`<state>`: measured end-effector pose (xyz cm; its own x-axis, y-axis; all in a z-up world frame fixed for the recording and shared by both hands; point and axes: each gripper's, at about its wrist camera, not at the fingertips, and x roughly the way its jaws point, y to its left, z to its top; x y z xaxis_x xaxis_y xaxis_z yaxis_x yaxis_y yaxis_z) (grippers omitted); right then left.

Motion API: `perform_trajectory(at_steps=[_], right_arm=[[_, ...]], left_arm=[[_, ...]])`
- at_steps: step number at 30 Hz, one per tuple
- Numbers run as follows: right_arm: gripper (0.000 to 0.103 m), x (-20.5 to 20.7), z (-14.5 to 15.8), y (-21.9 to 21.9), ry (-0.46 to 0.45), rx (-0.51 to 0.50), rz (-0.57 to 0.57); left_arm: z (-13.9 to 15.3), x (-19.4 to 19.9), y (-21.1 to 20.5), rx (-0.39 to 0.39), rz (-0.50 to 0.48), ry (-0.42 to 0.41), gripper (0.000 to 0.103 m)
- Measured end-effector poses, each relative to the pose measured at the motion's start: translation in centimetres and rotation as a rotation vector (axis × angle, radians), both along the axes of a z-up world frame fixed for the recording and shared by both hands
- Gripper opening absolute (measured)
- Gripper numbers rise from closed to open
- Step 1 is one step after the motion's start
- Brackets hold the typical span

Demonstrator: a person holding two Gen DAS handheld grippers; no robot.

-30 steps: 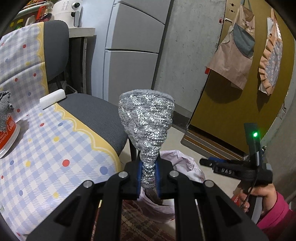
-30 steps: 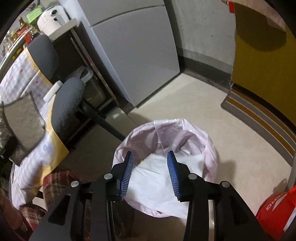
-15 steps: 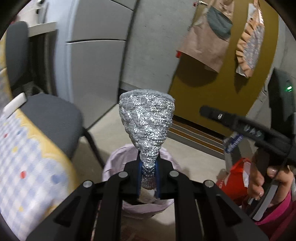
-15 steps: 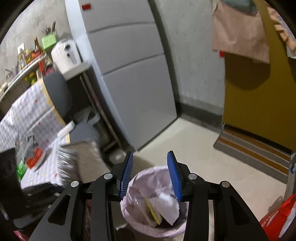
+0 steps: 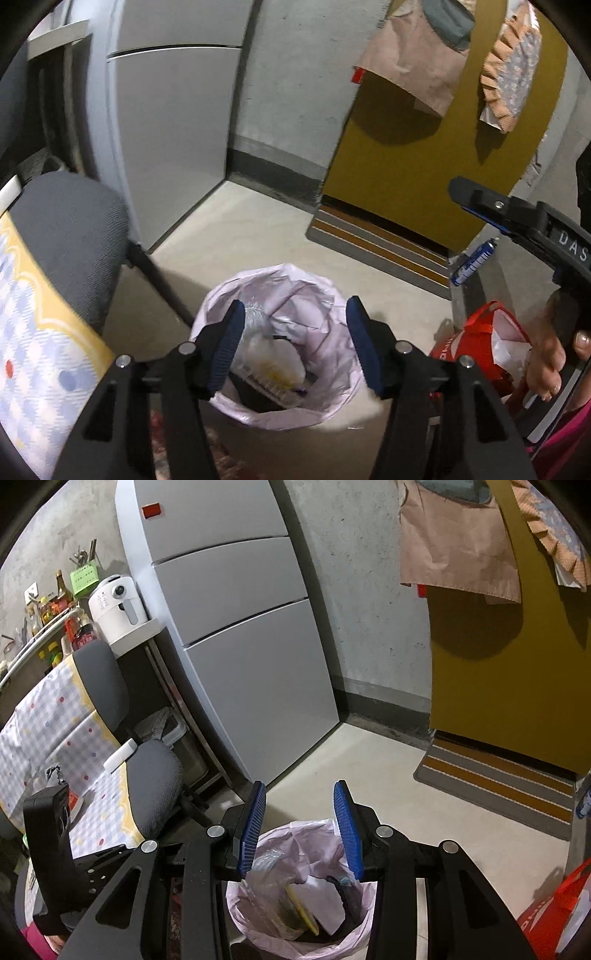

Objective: Collect trash
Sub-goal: 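Carry both items over the pink bin and open both grippers, then move both grippers back over the chair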

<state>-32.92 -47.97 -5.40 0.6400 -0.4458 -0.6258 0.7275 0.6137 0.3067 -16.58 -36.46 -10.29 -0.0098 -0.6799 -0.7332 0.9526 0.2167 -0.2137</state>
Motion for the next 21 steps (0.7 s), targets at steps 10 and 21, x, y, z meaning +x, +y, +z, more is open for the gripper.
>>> perform_trajectory(at_steps=[10,21], right_arm=[[0.041,3.2,1.2,2.8,-0.016,-0.005,0.11],[0.043,11.1,4.0,9.7,-0.059,-0.013,0.397]], left_arm=[[3.0,3.9,8.8,-0.039,0.242,-0.112,0.063],[5.3,7.5,19.6,-0.046,0.531,-0.192,0.064]])
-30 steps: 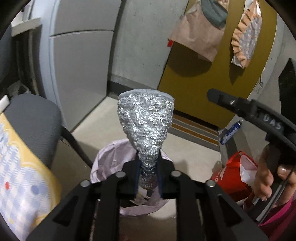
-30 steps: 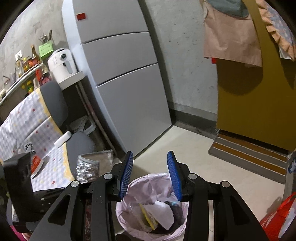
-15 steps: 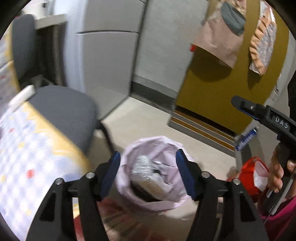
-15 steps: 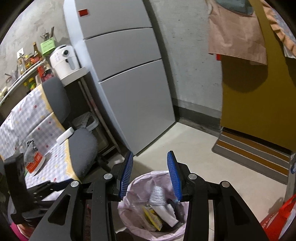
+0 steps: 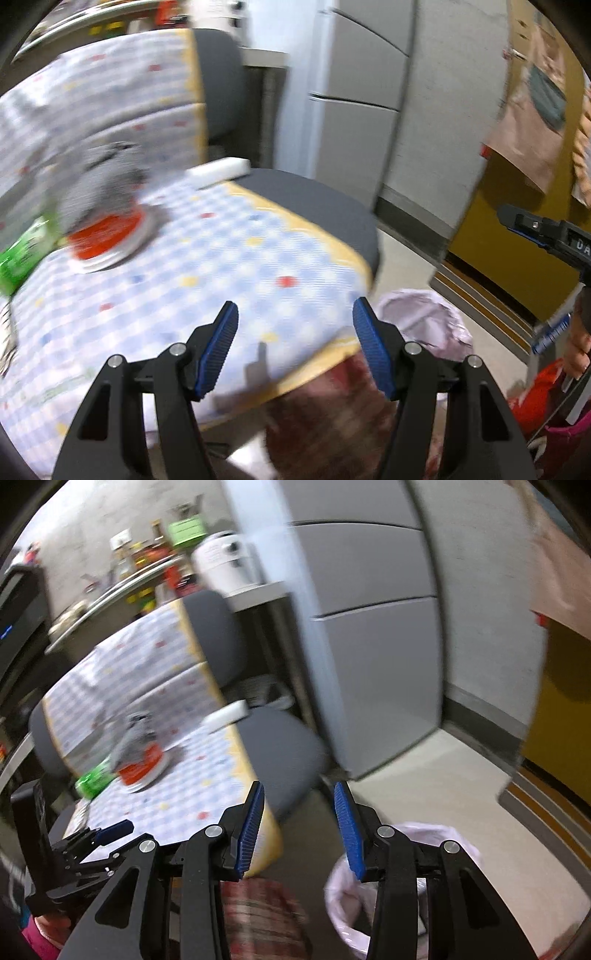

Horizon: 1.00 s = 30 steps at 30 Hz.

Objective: Collect trash
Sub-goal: 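Move both grippers back over the chair, then grasp the white-and-brown striped paper with the left gripper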

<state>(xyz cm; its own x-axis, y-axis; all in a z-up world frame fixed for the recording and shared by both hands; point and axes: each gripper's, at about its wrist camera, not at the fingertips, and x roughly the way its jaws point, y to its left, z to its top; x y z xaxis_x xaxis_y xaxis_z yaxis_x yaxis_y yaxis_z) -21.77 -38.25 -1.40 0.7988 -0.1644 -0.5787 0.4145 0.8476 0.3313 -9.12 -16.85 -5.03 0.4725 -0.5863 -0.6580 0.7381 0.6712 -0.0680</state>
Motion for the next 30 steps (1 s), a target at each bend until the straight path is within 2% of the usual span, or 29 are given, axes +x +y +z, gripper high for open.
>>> perform_trajectory(at_steps=[4,9,18,20,22,26,30], right_arm=[[0.053,4.3,2.1,2.9,-0.013,-0.045,0.121],[0.054,9.5,3.4,6.3,-0.008,-0.073,0.249],[0.054,17.4,3.6,13.4,-0.005,-0.077,0.443],[0.054,18.7,3.6,14.6,0.002,-0.081,0.466],[0.054,19.8,3.6,15.7,0.004,-0.083,0.485],[0.054,21.3,3.3,17.4,0.01,-0.088,0.513],[0.054,22.3,2.9,18.1,0.033,-0.089,0.522]], left_arm=[[0.6,1.8,4.5,-0.003,0.134,-0.029,0.066],[1.0,4.7,10.7,0.007,0.338,-0.048,0.067],[0.9,11.0,22.9,-0.014,0.717,-0.005,0.067],[0.6,12.3,25.1,-0.024,0.774,0.017,0.067],[0.2,13.7,27.0,-0.044,0.808,0.044,0.066],[-1.8,17.0,28.7,-0.022,0.837,0.118,0.065],[-4.0,19.7,28.3,0.047,0.825,0.174,0.065]])
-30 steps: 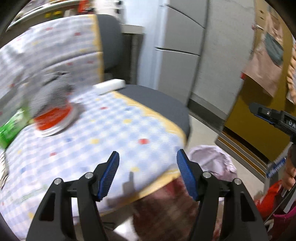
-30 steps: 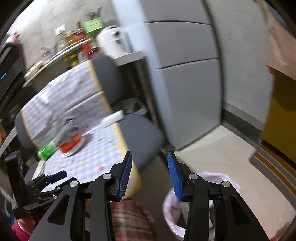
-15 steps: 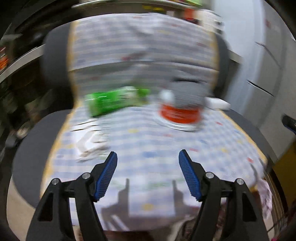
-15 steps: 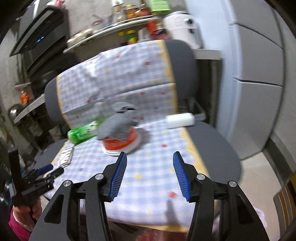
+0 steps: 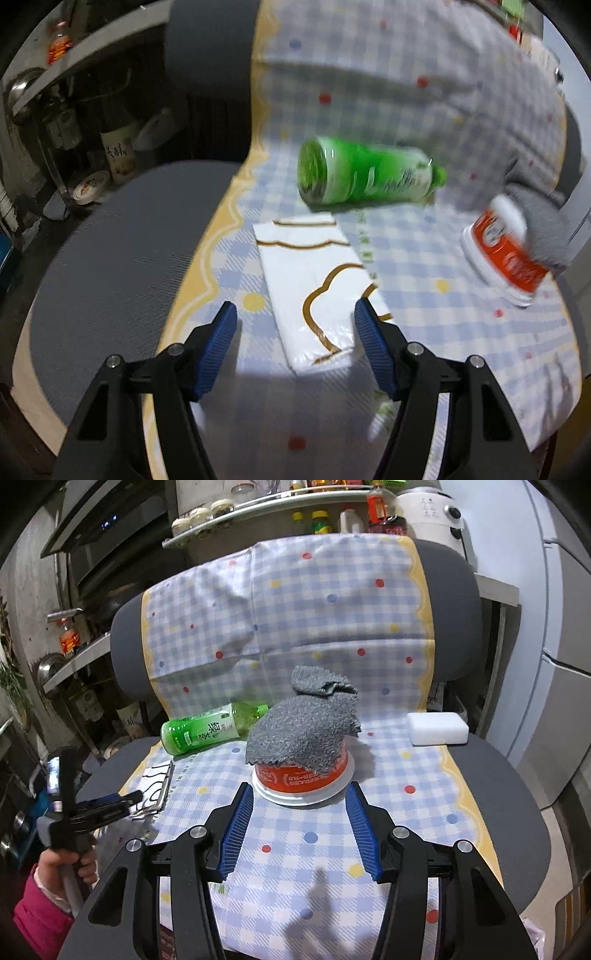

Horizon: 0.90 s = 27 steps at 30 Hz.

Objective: Collect trash
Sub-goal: 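Grasp the white-and-brown striped paper with the left gripper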

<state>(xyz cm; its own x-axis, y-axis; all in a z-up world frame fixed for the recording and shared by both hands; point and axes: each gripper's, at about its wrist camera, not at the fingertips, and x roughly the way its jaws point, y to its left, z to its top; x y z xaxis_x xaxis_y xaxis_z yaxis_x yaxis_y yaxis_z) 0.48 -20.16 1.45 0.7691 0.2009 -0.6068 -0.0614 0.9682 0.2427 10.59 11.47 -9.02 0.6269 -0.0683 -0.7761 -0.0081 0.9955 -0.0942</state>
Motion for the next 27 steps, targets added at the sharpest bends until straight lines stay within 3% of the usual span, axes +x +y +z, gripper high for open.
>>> perform_trajectory(at_steps=[2,8,13,14,15,20,27], right_arm=[[0.054,0.1,-0.2,0.0,0.008,-0.008,-0.002],[0.054,0.9,-0.8,-0.2,0.033,-0.002,-0.013],[0.054,1.0,-1.5,0.1,0.052,0.01,0.001],[0.054,1.0,-1.4,0.1,0.051,0.01,0.004],[0.054,0.9,-1.4,0.2,0.048,0.006,0.007],[0.054,1.1,-0.5,-0.5,0.017,0.0,0.005],[0.055,3.4,0.9,-2.2,-0.048,0.028,-0.007]], left_arm=[[-0.7,0.5,-0.5,-0.005,-0.025,0.028,0.065],[-1.4,0.6,-2.4,0.104,-0.048,0.039,0.062],[-1.2,-0.3,-4.7,0.166,-0.133,0.003,0.027],[-1.1,-0.5,-5.0,0.16,-0.152,-0.002,0.013],[-0.7,-1.0,-5.0,0.129,-0.172,-0.01,0.008],[3.6,-4.3,-5.2,-0.064,-0.285,-0.148,0.005],[8.8,-6.0,-7.3,-0.07,-0.289,-0.26,0.005]])
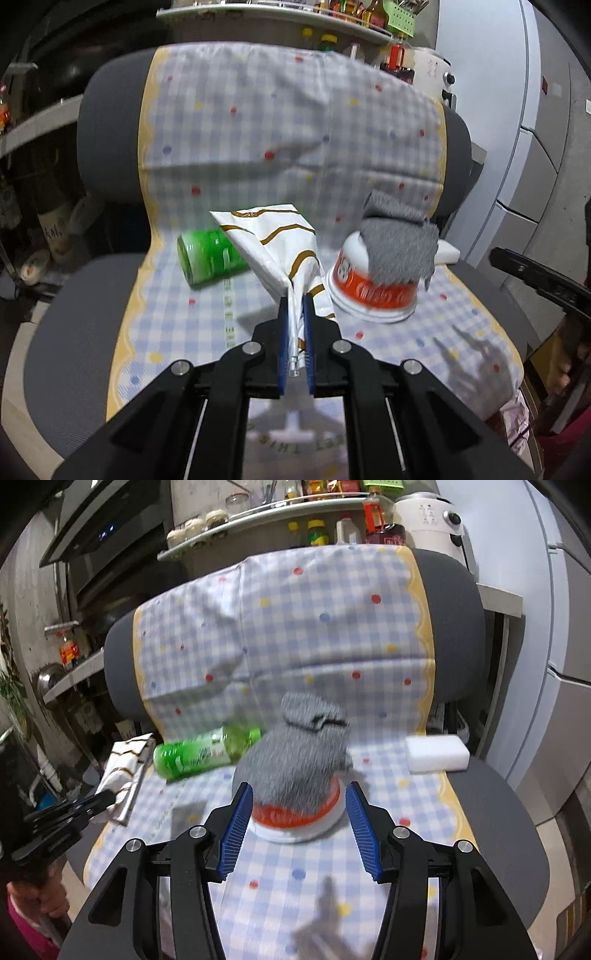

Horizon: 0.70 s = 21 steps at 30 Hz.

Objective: Collect trash
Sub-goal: 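Grasp the white-and-brown striped paper with the left gripper, then grasp the grey sock on the bowl with the right gripper while the left holds the paper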

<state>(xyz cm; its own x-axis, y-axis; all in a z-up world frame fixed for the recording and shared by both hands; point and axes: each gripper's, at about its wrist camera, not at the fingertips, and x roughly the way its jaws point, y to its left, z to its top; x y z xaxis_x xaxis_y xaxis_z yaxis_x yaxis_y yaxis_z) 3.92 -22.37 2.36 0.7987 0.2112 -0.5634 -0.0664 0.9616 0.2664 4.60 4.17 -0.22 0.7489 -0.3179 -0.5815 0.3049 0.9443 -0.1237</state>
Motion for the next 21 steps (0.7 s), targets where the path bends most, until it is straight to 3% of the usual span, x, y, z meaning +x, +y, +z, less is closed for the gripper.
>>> perform_trajectory(at_steps=[4,18,20,21], right_arm=[[0.055,2.8,-0.7,-0.8,0.016,0.029,-0.004],[0.054,12.0,-5.4,-0.6,0.114,-0.012,-0.006],[0.047,12.1,-5.6,-0.8,0.115,0.018,0.01],[0.034,11.9,-5.5,-0.6,0.109,0.027,0.035]], left_arm=[[0.3,1.5,-1.7,0.018,0.013,-0.005,0.005],[-2.1,4.9,-3.1,0.045,0.03,0.072,0.006],[-2.4,4.9,-3.1,0.044,0.03,0.082,0.006],[-2.5,4.9,-3.0,0.043,0.03,0.086,0.006]])
